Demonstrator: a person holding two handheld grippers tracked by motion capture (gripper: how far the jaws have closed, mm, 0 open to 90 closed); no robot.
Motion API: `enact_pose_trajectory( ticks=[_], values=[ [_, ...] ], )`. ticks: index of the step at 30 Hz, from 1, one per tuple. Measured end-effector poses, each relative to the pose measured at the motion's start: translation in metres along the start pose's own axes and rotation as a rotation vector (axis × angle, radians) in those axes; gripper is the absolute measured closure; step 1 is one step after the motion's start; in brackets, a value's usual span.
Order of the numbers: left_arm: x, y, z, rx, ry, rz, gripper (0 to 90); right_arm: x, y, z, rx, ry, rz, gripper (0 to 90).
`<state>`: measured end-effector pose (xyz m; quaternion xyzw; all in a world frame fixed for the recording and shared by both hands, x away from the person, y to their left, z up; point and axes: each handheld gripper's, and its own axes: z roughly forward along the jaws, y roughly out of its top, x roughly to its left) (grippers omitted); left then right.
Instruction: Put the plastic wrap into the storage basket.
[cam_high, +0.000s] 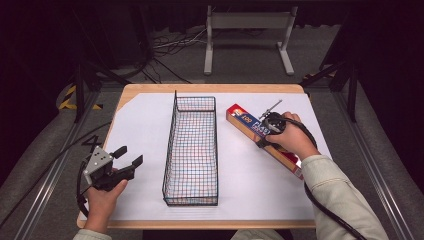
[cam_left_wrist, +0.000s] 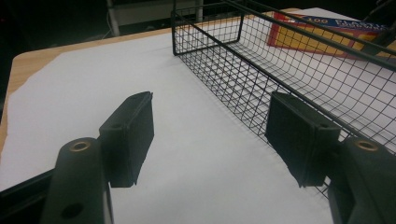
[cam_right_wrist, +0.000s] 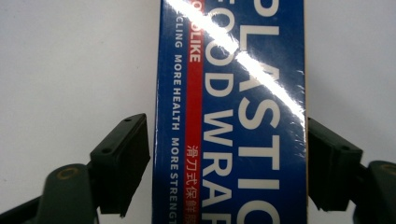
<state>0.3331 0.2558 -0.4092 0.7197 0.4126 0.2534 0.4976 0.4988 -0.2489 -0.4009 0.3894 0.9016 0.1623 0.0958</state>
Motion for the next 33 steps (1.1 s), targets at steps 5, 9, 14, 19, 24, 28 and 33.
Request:
enact_pose_trajectory(
  ticks=[5, 9, 14, 19, 24, 28, 33],
  values=[
    [0.001, 0.0, 0.0, -0.004, 0.001, -0.004, 32.7, 0.002, 0.003, 0.002, 0.03, -0.018, -0.014, 29.0],
    [0.001, 0.0, 0.0, -0.005, 0.0, -0.005, 32.7, 0.002, 0.003, 0.003, 0.045, -0.046, -0.018, 35.7],
    [0.002, 0.0, 0.0, -0.004, -0.001, -0.009, 32.8, 0.002, 0.004, 0.002, 0.053, -0.042, -0.004, 38.7],
    [0.002, 0.0, 0.0, -0.005, 0.0, -0.01, 32.7, 0.003, 0.005, 0.002, 0.064, -0.047, 0.009, 39.4],
    [0.003, -0.001, 0.0, -0.006, 0.003, -0.015, 32.8, 0.006, 0.008, -0.004, 0.074, -0.043, 0.051, 39.7],
    [0.002, -0.001, 0.001, -0.007, 0.005, -0.013, 32.9, 0.008, 0.011, -0.01, 0.073, -0.051, 0.05, 39.7],
    [0.003, 0.0, 0.001, -0.019, 0.011, -0.021, 33.2, 0.011, 0.014, -0.018, 0.062, -0.049, 0.071, 39.7]
  ],
)
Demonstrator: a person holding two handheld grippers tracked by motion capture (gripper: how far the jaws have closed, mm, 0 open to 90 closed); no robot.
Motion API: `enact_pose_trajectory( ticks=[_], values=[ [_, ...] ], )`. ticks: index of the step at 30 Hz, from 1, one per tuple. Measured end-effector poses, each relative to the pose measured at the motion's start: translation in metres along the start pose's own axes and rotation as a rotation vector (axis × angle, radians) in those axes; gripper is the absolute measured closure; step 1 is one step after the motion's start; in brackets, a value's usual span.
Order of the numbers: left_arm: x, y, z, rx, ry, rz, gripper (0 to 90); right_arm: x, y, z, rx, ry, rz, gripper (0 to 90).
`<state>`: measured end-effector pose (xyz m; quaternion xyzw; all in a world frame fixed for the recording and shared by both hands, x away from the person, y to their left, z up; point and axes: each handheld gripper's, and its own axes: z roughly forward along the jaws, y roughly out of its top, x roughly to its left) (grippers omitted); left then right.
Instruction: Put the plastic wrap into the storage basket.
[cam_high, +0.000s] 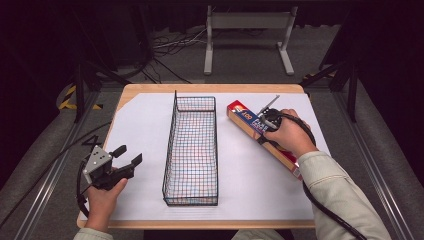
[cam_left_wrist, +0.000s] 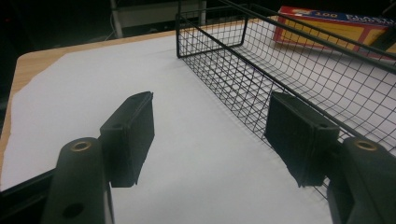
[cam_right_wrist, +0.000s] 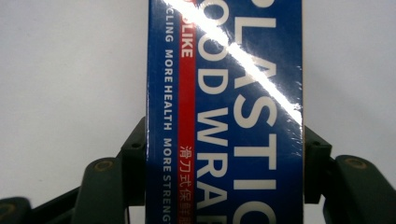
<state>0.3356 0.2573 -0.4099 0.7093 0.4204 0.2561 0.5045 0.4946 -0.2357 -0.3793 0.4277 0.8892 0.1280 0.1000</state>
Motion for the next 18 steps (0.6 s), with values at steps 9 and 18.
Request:
enact_pose_trajectory(
  ticks=[9, 18],
  values=[
    [0.001, 0.001, 0.008, -0.001, 0.001, -0.01, 33.2, 0.005, 0.002, -0.022, -0.029, 0.014, 0.064, 39.7],
    [0.005, 0.002, 0.011, -0.01, 0.013, -0.015, 33.2, 0.012, 0.004, -0.045, -0.049, -0.005, 0.093, 39.7]
  ],
)
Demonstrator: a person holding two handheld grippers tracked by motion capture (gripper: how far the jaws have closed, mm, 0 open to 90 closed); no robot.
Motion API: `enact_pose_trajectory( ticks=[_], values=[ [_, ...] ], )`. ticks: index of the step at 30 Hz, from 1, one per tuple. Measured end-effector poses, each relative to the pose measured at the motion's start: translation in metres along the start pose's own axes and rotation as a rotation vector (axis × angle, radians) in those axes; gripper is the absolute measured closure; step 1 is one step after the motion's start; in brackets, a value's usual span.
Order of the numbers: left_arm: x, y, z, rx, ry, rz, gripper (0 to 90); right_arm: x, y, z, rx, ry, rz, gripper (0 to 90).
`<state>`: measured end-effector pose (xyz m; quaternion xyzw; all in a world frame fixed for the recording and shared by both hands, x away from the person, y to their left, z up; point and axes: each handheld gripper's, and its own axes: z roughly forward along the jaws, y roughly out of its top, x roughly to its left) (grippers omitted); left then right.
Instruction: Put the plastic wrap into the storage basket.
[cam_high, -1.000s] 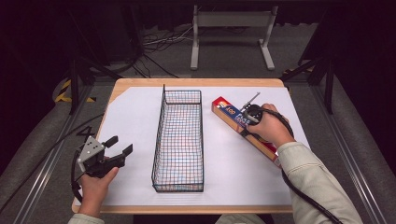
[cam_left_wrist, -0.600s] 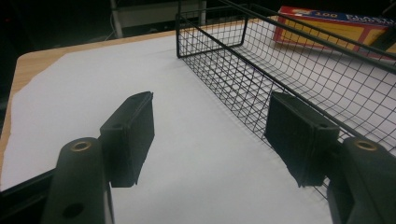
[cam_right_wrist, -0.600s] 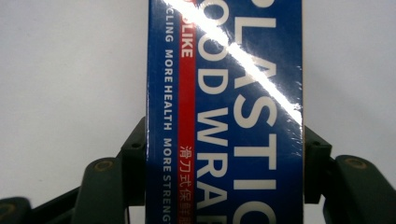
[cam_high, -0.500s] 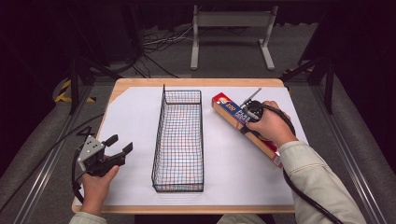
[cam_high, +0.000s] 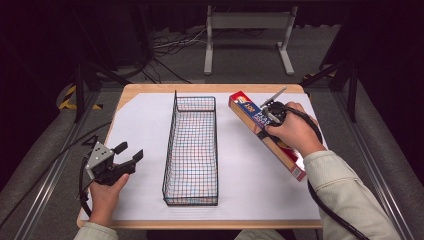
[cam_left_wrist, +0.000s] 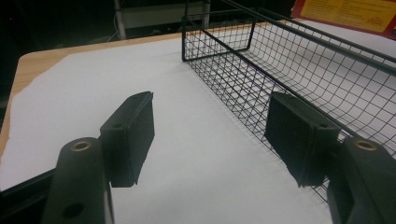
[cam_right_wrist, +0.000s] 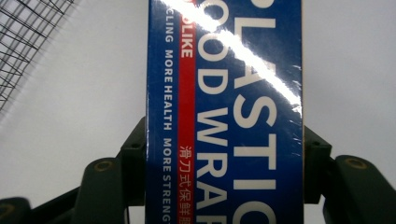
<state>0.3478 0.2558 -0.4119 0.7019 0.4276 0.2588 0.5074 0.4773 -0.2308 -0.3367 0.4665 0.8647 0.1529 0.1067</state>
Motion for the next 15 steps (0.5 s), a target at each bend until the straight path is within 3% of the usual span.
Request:
enact_pose_trajectory(
  ticks=[4, 7, 15],
  values=[
    [0.001, 0.001, 0.001, -0.004, 0.0, -0.002, 33.2, 0.004, 0.001, -0.007, -0.012, -0.015, 0.011, 39.7],
    [0.001, 0.001, 0.003, -0.001, 0.001, 0.0, 33.2, 0.009, 0.001, -0.011, -0.021, -0.014, 0.049, 39.6],
    [0.004, 0.001, 0.004, -0.008, 0.01, -0.007, 33.3, 0.027, 0.006, -0.022, -0.047, -0.023, 0.208, 39.7]
  ],
)
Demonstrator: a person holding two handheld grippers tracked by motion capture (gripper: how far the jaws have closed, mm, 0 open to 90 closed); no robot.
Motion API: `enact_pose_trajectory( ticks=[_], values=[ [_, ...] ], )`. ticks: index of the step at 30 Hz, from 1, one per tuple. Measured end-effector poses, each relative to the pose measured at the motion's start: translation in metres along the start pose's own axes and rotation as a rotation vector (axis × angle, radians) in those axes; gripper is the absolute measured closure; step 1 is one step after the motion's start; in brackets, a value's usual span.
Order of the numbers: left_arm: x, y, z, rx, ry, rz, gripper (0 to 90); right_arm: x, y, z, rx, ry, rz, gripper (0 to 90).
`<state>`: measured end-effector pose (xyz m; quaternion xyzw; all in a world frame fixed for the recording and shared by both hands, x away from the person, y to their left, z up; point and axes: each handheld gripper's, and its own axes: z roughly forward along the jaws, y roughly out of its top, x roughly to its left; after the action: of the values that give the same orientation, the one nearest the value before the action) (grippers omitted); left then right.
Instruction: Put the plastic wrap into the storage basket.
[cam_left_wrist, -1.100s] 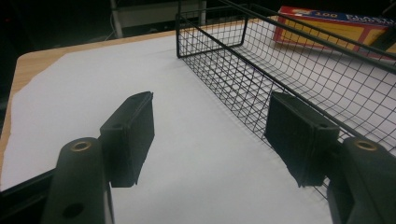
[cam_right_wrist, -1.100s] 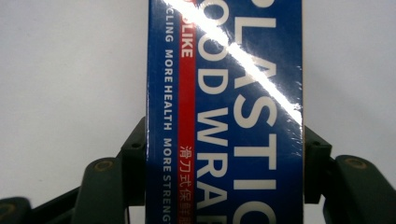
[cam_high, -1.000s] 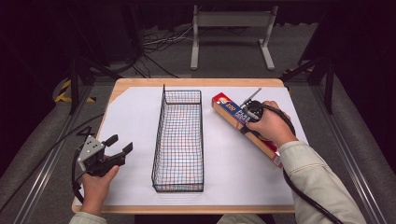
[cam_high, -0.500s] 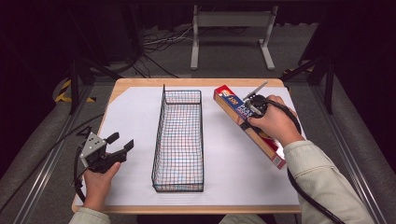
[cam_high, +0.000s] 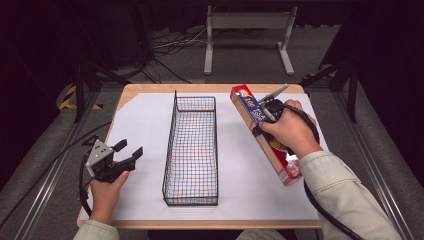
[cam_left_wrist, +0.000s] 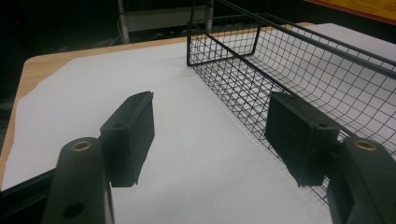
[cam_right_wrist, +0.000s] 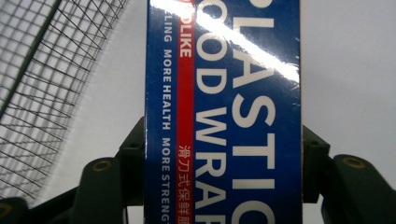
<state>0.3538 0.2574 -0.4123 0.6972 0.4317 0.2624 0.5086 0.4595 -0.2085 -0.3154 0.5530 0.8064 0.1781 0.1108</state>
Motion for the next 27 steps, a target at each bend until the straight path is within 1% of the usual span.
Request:
enact_pose_trajectory(
  ticks=[1, 2, 3, 6, 8, 10, 11, 12, 13, 14, 17, 20, 21, 22, 23, 24, 25, 26, 27],
  values=[
    [0.0, 0.0, 0.0, -0.001, 0.0, -0.001, 33.3, 0.003, 0.001, -0.002, 0.001, -0.001, 0.021, 39.8],
    [0.0, 0.0, 0.0, -0.001, 0.0, -0.001, 33.3, 0.003, 0.001, -0.002, 0.001, -0.001, 0.021, 39.8],
    [0.0, 0.0, 0.0, -0.003, -0.001, -0.003, 33.3, 0.005, 0.001, -0.003, 0.001, -0.002, 0.035, 39.8],
    [0.0, 0.0, 0.002, -0.008, -0.004, -0.004, 33.3, 0.015, 0.004, -0.006, 0.005, -0.006, 0.081, 39.8],
    [0.0, 0.001, 0.003, -0.008, -0.005, -0.003, 33.4, 0.022, 0.006, -0.008, 0.005, -0.005, 0.124, 39.8],
    [0.0, 0.001, 0.003, -0.008, -0.008, -0.003, 33.3, 0.028, 0.008, -0.009, 0.007, -0.004, 0.151, 39.8],
    [0.0, 0.001, 0.004, -0.01, -0.008, -0.004, 33.4, 0.034, 0.01, -0.01, 0.005, -0.003, 0.172, 39.8],
    [0.0, 0.002, 0.006, -0.016, -0.012, -0.006, 33.4, 0.038, 0.012, -0.009, 0.005, 0.0, 0.176, 39.9],
    [0.0, 0.002, 0.006, -0.016, -0.012, -0.006, 33.4, 0.038, 0.012, -0.009, 0.005, 0.0, 0.176, 39.9],
    [0.0, 0.002, 0.006, -0.014, -0.011, -0.005, 33.4, 0.044, 0.013, -0.008, 0.01, 0.011, 0.174, 39.9],
    [0.0, 0.003, 0.008, -0.019, -0.013, -0.003, 33.4, 0.055, 0.014, -0.005, 0.023, 0.006, 0.171, 39.9],
    [0.0, 0.004, 0.01, -0.02, -0.01, -0.001, 33.5, 0.067, 0.016, -0.001, 0.026, 0.015, 0.183, 39.8],
    [0.001, 0.004, 0.011, -0.023, -0.008, -0.002, 33.5, 0.067, 0.016, -0.001, 0.026, 0.015, 0.183, 39.8],
    [0.002, 0.005, 0.012, -0.023, -0.009, -0.005, 33.5, 0.071, 0.017, -0.001, 0.026, 0.018, 0.19, 39.9],
    [0.002, 0.005, 0.013, -0.026, -0.007, -0.008, 33.6, 0.079, 0.02, -0.001, 0.022, 0.015, 0.196, 39.9],
    [0.003, 0.005, 0.015, -0.03, -0.007, -0.017, 33.6, 0.081, 0.02, -0.001, 0.019, 0.012, 0.199, 39.9],
    [0.003, 0.006, 0.016, -0.029, -0.008, -0.016, 33.6, 0.084, 0.021, -0.001, 0.017, 0.01, 0.207, 39.9],
    [0.003, 0.006, 0.016, -0.029, -0.008, -0.016, 33.6, 0.084, 0.021, -0.001, 0.017, 0.01, 0.207, 39.9],
    [0.003, 0.006, 0.018, -0.029, -0.01, -0.018, 33.6, 0.087, 0.023, -0.002, 0.016, 0.014, 0.22, 39.9]
  ],
)
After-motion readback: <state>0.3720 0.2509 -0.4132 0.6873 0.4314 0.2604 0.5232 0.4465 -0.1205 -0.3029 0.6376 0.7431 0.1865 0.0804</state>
